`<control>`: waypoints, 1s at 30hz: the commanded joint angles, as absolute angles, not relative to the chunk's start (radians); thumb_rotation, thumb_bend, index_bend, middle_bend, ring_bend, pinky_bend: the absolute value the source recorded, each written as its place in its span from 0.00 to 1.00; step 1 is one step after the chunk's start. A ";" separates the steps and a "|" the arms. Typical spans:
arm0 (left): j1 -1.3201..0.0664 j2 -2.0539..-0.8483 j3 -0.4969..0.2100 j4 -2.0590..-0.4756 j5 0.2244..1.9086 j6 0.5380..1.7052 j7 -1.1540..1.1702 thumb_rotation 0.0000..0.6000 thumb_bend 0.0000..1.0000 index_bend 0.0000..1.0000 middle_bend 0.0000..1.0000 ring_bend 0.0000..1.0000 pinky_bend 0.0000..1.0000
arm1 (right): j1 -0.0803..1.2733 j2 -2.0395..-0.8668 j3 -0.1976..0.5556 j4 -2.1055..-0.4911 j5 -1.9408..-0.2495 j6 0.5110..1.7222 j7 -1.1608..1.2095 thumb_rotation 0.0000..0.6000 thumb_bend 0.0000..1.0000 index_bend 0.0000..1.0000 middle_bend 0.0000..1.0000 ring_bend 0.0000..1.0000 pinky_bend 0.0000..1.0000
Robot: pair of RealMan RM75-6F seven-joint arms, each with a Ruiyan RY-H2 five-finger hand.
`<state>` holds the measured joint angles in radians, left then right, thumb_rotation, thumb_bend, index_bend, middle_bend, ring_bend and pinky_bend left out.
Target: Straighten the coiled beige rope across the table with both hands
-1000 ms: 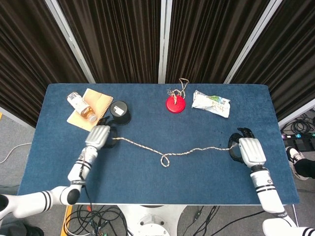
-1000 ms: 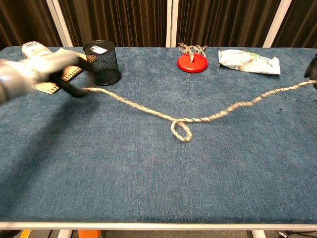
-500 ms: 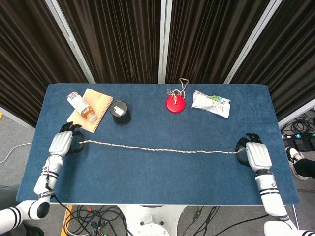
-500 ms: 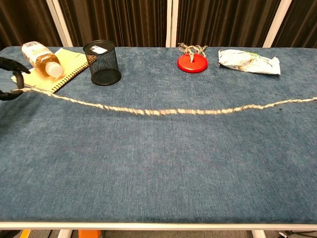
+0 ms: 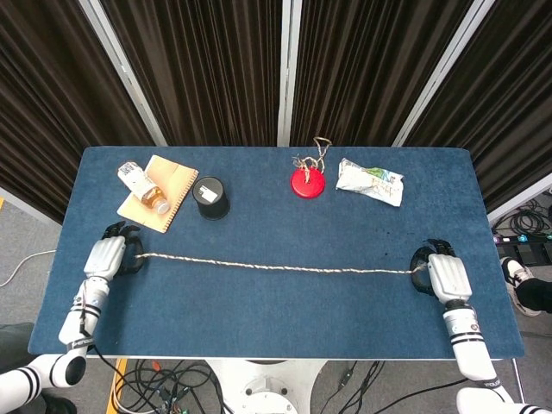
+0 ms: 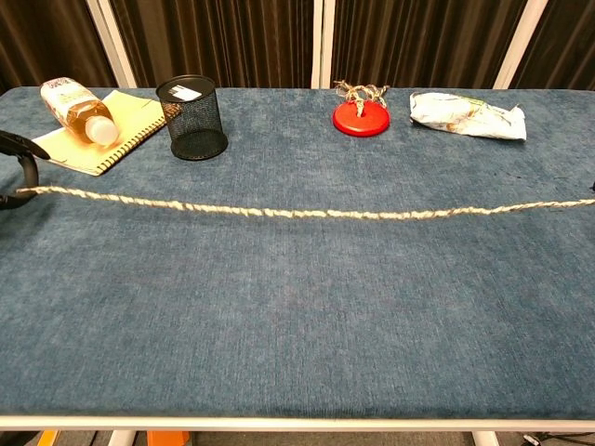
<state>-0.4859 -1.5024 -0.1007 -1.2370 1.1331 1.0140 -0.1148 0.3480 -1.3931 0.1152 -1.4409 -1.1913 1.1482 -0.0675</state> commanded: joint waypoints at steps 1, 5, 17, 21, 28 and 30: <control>-0.482 -1.512 -0.098 -1.223 1.141 1.009 -0.106 1.00 0.40 0.59 0.17 0.00 0.00 | 0.349 -1.408 0.112 -1.425 -1.195 1.139 -0.066 1.00 0.57 0.73 0.35 0.12 0.10; -0.481 -1.523 -0.099 -1.207 1.140 0.990 -0.101 1.00 0.39 0.50 0.17 0.00 0.00 | 0.353 -1.425 0.099 -1.398 -1.200 1.113 -0.071 1.00 0.54 0.60 0.29 0.07 0.06; -0.456 -1.490 -0.121 -1.272 1.128 1.010 -0.060 1.00 0.21 0.15 0.08 0.00 0.00 | 0.347 -1.379 0.097 -1.456 -1.203 1.106 -0.101 1.00 0.36 0.07 0.12 0.00 0.00; -0.413 -1.421 -0.151 -1.356 1.167 1.130 -0.082 1.00 0.20 0.15 0.08 0.00 0.00 | 0.319 -1.308 0.110 -1.524 -1.236 1.171 -0.073 1.00 0.35 0.06 0.11 0.00 0.00; -0.310 -1.284 -0.173 -1.472 1.202 1.329 -0.060 1.00 0.18 0.18 0.08 0.00 0.00 | 0.239 -1.149 0.095 -1.635 -1.335 1.310 -0.019 1.00 0.36 0.07 0.12 0.00 0.00; -0.271 -1.257 -0.167 -1.501 1.218 1.392 -0.054 1.00 0.17 0.18 0.09 0.00 0.00 | 0.205 -1.102 0.087 -1.682 -1.349 1.357 -0.017 1.00 0.36 0.07 0.12 0.00 0.00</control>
